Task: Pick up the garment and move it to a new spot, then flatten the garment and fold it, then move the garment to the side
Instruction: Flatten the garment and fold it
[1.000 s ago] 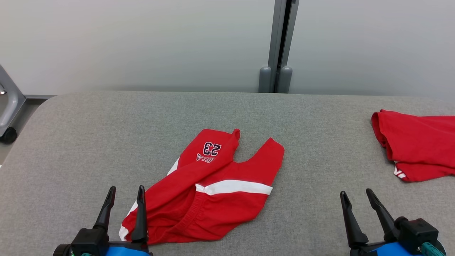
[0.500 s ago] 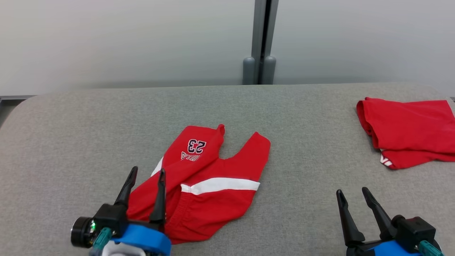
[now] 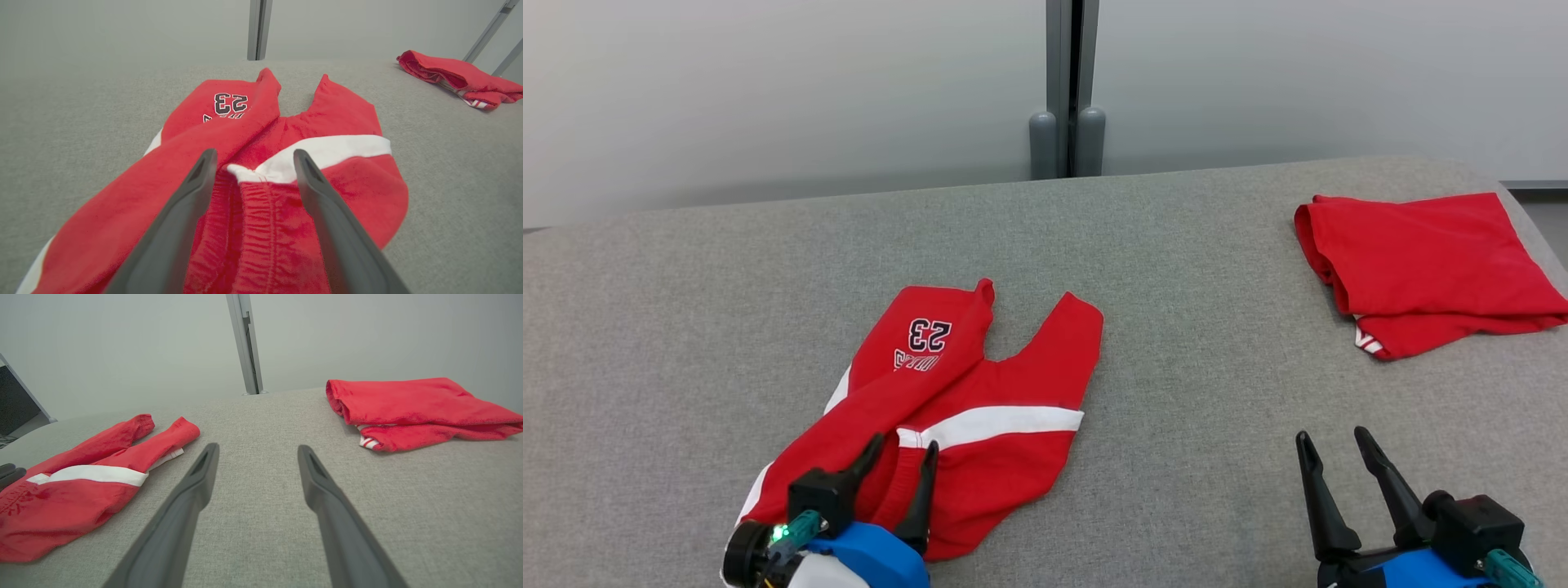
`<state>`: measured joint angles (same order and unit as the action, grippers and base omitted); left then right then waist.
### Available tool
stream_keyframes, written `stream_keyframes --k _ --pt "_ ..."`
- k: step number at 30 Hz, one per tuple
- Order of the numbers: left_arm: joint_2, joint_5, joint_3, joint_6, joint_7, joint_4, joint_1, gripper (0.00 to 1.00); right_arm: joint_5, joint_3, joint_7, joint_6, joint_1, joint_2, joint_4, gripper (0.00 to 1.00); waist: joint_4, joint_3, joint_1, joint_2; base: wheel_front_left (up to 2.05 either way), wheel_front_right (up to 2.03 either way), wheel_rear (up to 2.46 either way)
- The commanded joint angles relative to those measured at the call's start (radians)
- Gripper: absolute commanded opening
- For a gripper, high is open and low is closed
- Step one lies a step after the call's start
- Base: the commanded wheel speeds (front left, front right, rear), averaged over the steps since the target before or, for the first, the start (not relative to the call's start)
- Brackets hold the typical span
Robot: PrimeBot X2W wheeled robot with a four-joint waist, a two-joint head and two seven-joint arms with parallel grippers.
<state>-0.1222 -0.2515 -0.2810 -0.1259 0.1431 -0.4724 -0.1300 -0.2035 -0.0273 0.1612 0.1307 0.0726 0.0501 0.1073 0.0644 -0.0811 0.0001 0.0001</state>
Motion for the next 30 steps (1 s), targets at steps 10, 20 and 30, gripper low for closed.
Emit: stream_keyframes --k 10,20,30 --pt "-0.015 -0.064 -0.07 -0.005 -0.046 -0.058 -0.033 1.0 -0.004 -0.005 0.01 0.0 -0.038 0.001 0.017 1.0 0.013 -0.028 -0.0001 -0.0001 0.0 0.0 0.0" --pt "-0.022 -0.145 -0.096 -0.005 -0.094 -0.119 -0.141 1.0 -0.012 -0.03 0.017 0.0 -0.06 0.001 0.031 1.0 0.056 -0.057 -0.0001 -0.0001 0.0 0.0 0.0" --pt "-0.051 -0.173 -0.101 -0.005 -0.068 -0.16 -0.261 0.0 -0.028 -0.032 0.037 0.0 -0.083 0.001 0.053 1.0 0.125 -0.092 -0.0001 -0.0001 0.0 0.0 0.0"
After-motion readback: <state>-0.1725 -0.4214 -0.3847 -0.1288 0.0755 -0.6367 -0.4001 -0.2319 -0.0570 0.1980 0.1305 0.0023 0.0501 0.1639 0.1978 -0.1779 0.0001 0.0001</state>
